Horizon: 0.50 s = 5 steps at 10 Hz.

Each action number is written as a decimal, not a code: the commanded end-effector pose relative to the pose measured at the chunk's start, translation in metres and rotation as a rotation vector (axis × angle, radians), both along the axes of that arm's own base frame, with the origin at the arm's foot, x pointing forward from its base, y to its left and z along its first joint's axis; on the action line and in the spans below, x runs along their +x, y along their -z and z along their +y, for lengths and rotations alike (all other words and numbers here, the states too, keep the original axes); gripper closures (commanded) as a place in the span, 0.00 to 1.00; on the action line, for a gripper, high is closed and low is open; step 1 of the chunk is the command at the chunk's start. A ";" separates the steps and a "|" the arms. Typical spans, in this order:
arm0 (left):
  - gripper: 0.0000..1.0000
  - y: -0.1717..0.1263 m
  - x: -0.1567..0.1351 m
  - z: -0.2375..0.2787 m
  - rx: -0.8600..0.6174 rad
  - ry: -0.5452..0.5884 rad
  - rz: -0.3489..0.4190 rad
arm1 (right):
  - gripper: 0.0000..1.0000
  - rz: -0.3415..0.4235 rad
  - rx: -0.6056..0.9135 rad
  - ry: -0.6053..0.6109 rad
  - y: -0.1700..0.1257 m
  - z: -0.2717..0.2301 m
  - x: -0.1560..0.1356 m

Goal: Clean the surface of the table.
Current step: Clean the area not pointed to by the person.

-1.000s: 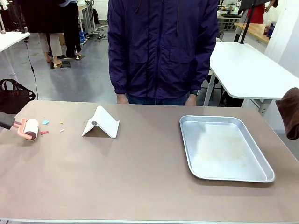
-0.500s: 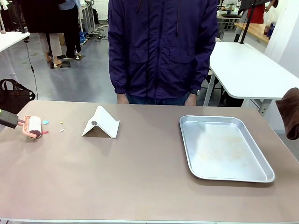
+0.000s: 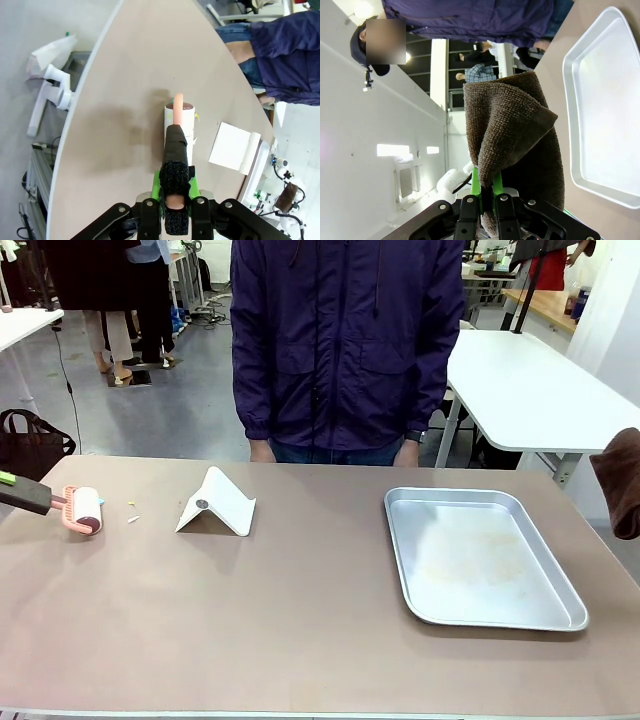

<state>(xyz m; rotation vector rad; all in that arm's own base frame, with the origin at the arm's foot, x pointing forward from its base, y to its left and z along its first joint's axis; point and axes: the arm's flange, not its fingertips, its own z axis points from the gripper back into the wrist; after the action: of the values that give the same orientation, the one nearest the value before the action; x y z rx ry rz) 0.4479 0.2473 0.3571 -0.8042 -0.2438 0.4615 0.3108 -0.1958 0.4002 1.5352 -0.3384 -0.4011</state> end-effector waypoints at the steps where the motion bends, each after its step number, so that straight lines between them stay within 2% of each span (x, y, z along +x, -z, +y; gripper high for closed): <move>1: 0.97 0.018 0.001 -0.012 0.003 0.017 -0.034 | 0.90 -0.019 0.023 0.007 -0.004 -0.001 0.000; 5: 0.97 0.023 0.016 -0.025 -0.041 0.028 -0.083 | 0.90 -0.019 0.023 0.007 -0.004 -0.001 0.000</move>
<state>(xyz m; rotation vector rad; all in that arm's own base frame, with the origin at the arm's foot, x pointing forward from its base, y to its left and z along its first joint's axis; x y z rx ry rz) 0.4597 0.2274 0.3441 -0.8552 -0.2696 0.4281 0.3108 -0.1958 0.4002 1.5353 -0.3384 -0.4011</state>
